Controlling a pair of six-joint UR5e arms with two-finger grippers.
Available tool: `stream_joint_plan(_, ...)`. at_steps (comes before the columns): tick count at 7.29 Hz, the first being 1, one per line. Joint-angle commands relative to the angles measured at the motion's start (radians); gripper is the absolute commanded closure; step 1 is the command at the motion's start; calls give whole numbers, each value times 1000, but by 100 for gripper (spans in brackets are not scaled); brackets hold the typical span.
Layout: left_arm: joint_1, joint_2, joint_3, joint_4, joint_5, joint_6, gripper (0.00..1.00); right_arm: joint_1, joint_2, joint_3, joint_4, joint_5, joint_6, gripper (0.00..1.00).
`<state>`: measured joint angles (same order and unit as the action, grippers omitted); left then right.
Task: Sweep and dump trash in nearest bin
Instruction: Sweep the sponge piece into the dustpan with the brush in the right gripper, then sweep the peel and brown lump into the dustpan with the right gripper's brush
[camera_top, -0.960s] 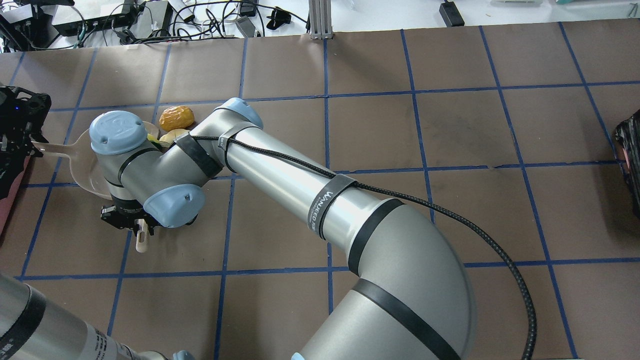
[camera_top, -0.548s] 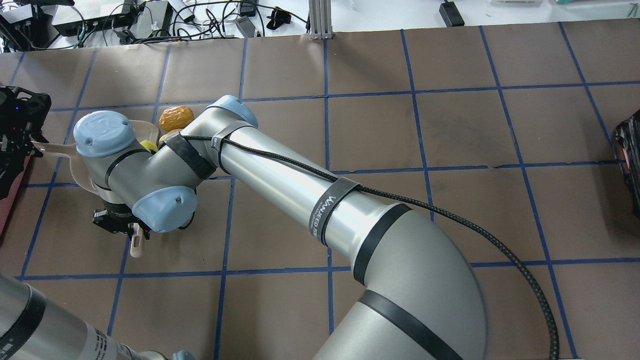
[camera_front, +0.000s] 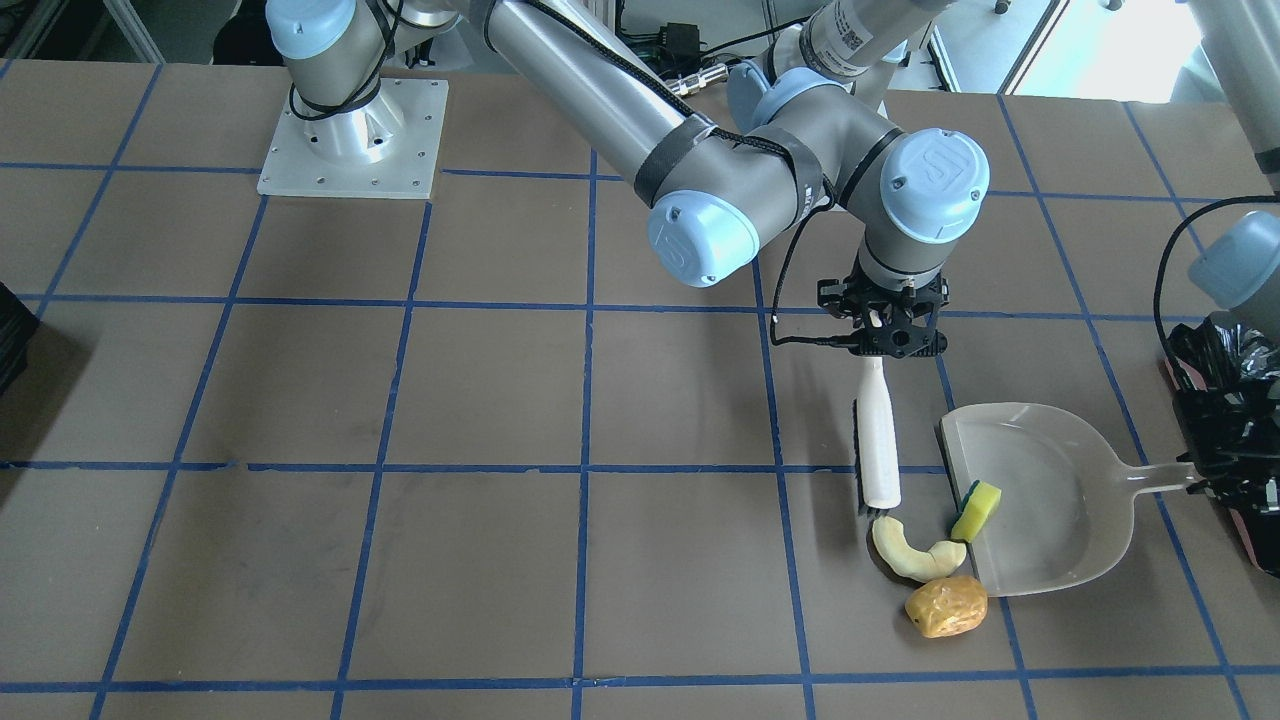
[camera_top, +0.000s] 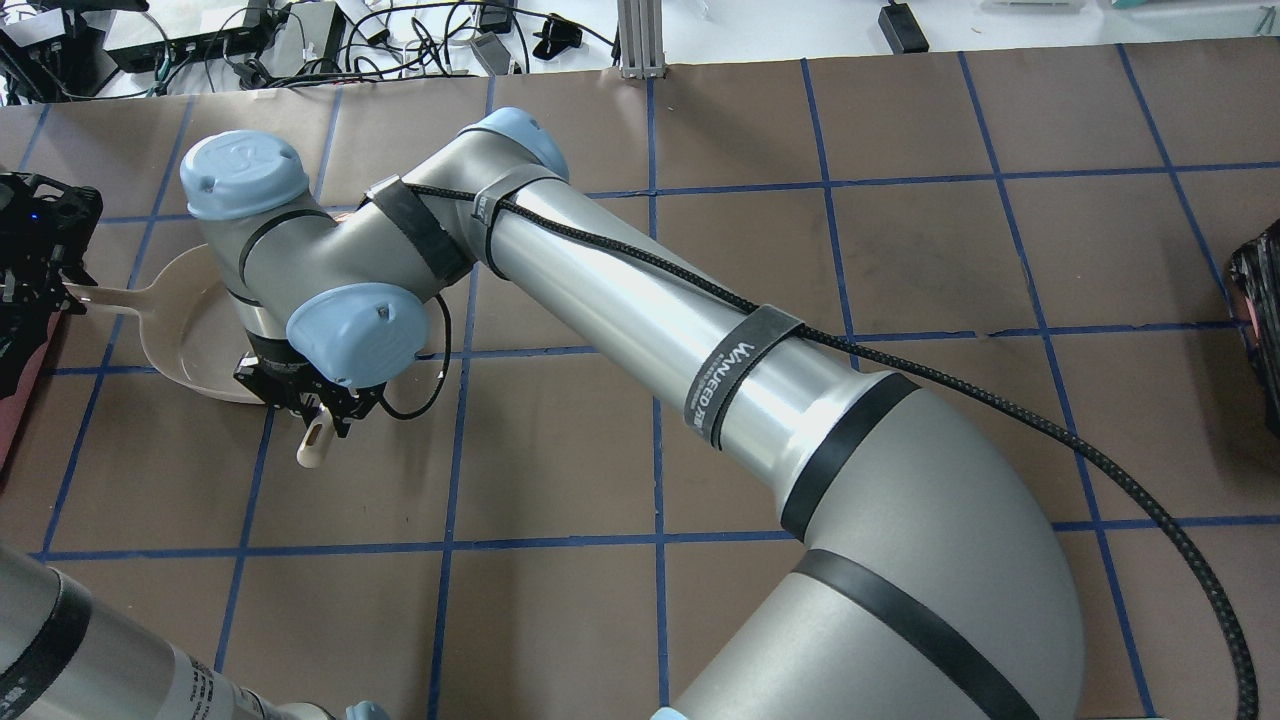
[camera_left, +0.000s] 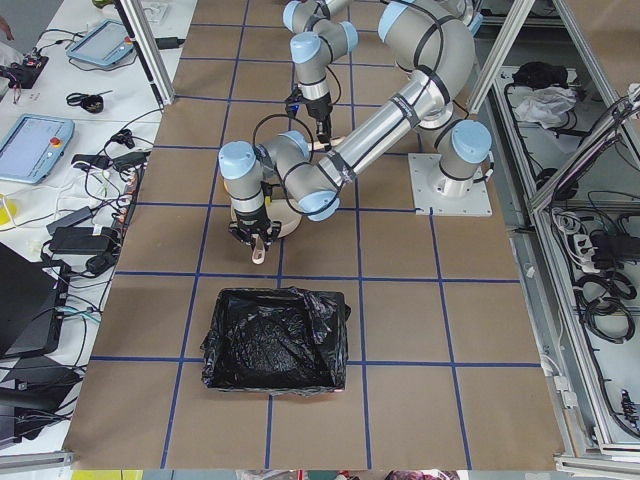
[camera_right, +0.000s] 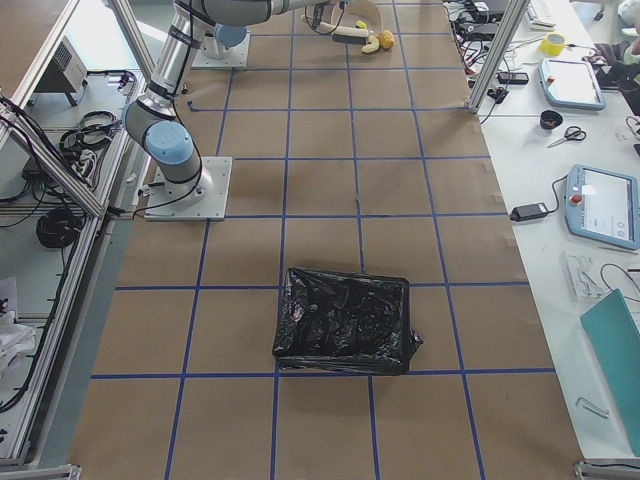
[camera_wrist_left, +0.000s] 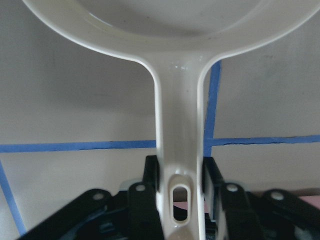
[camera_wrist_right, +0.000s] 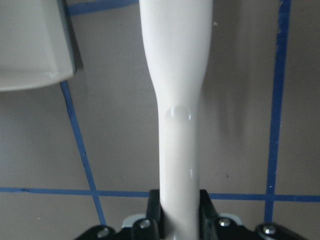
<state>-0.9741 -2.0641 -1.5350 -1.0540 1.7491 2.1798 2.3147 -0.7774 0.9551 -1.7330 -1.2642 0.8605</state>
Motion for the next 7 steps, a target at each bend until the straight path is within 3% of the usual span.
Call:
stream_joint_plan(1, 0, -7, 10, 2, 1, 0, 100, -91, 10, -9, 7, -76, -32, 100)
stream_joint_plan(2, 0, -16, 13, 21, 0, 0, 100, -127, 32, -27, 4, -93, -11, 100)
stream_joint_plan(4, 0, -27, 22, 54, -2, 2, 100, -133, 191, -256, 10, -127, 87, 100)
stream_joint_plan(5, 0, -36, 53, 52, -2, 3, 100, -133, 239, -315, 21, -130, 86, 100)
stream_joint_plan(6, 0, -51, 67, 52, -6, 2, 100, -132, 251, -323, 24, -129, 54, 100)
stream_joint_plan(7, -2, -54, 69, 52, -10, 2, 100, -121, 251, -325, 70, -124, -95, 100)
